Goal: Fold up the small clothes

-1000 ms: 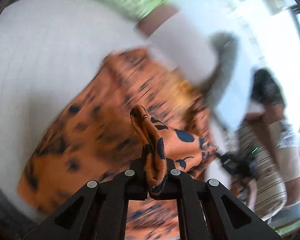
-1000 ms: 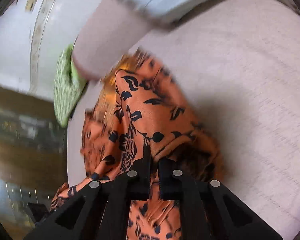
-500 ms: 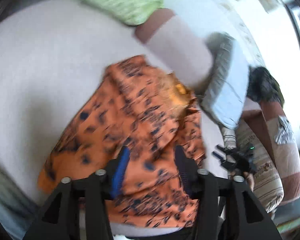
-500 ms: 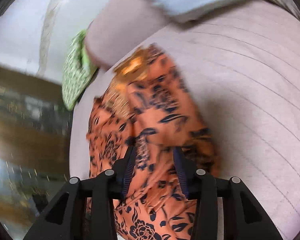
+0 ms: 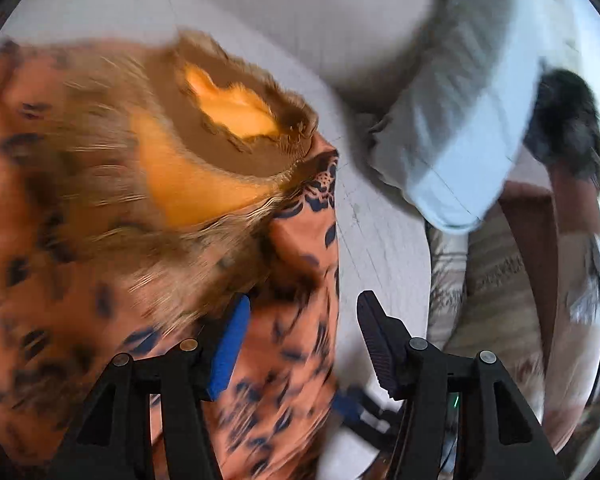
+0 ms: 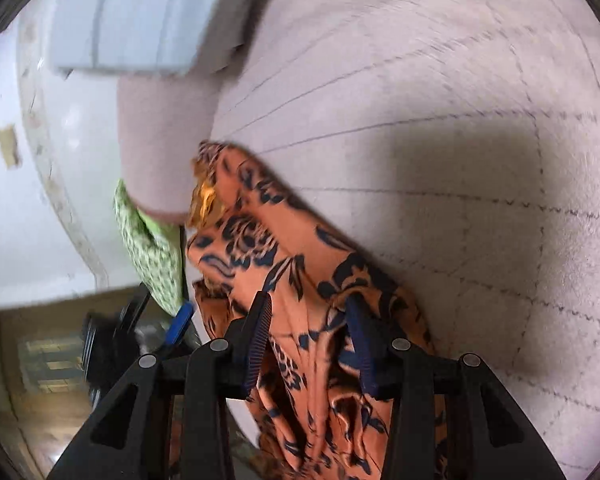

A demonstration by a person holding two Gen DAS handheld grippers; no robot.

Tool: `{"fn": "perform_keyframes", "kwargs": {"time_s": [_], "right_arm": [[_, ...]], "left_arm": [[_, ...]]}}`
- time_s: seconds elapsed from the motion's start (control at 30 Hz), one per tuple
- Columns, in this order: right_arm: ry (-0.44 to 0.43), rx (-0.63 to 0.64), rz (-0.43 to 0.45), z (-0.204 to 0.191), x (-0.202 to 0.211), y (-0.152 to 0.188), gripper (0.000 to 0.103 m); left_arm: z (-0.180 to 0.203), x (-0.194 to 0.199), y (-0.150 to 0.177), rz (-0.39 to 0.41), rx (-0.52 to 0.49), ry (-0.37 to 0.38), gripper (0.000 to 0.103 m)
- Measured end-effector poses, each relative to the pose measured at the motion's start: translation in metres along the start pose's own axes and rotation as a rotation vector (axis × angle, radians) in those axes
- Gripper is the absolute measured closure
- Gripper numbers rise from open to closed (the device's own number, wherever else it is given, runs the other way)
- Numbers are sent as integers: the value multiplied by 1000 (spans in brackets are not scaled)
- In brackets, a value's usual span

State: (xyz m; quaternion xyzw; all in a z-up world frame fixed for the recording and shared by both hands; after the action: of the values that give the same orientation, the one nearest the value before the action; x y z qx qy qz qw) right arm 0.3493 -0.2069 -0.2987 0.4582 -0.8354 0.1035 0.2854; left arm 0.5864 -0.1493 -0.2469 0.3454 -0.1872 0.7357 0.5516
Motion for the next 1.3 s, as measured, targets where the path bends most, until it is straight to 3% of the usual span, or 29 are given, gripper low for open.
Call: {"fn": "perform_keyframes", "kwargs": {"time_s": [0.1,0.2,0.27,0.3,0.33,0.4,0.5,0.6,0.7,0.73,0.77,0.83,0.9,1.0,1.13,1.23,1.3], "right_arm": [[-3,-40,17,6,-3,-4,62],[19,-47,10,9,-2,-4,76],[35,-51,11,13,1,-4,94],[29,-65,18,15,3,-4,98],[24,-73,28,17,6,-6,103],[12,-79,59,17,16,-12,103],[-8,-72,106,11,29,-16,103],[-55,-52,105,3,33,-15,100],[-182,-44,83,-14,29,-8,92],[-175,-41,92,-16,29,-4,79],[-158,-35,108,-16,30,-3,58],[-149,-36,114,-17,26,-1,51],[-116,-38,104,-11,21,-2,52],[-99,-67,61,-5,6,0,70],[-82,-36,33,-14,-13,3,68],[-83,-81,23,-5,-25,1,69],[-62,-89,33,2,-27,0,84]], "left_arm": [[-2,-41,-23,-22,73,-39,47],[-5,-79,-29,-88,95,-94,50],[-2,-92,-31,-89,91,-112,61],[2,-94,-32,-95,79,-114,87],[8,-94,-33,-101,73,-92,97],[36,-80,-37,-77,51,13,98],[78,-65,-25,-65,-44,99,98],[93,-87,-17,-80,-82,37,97],[76,-110,-21,-91,-42,-58,96],[69,-119,-25,-89,-18,-68,96],[67,-122,-27,-94,-5,-59,96],[66,-128,-30,-94,10,-36,96],[65,-131,-31,-98,-12,-48,96],[69,-135,-30,-111,-15,-48,96],[67,-123,-31,-115,-26,-70,96],[65,-111,-31,-111,-31,-79,96],[66,-110,-30,-108,-31,-63,97]]}}
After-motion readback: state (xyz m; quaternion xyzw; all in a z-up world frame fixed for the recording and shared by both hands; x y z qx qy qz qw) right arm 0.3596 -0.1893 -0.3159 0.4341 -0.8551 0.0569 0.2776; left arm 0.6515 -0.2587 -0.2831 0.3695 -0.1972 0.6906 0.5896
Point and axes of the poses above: each gripper's, at about its wrist camera, not at the fingertips, and x roughly against the way its jaws point, z to its right, y to its underside, the point moved 9 cm from there along -x, roughly the way its jaws point, and after that the axes turned 10 degrees about x, right-handed, at the moved point
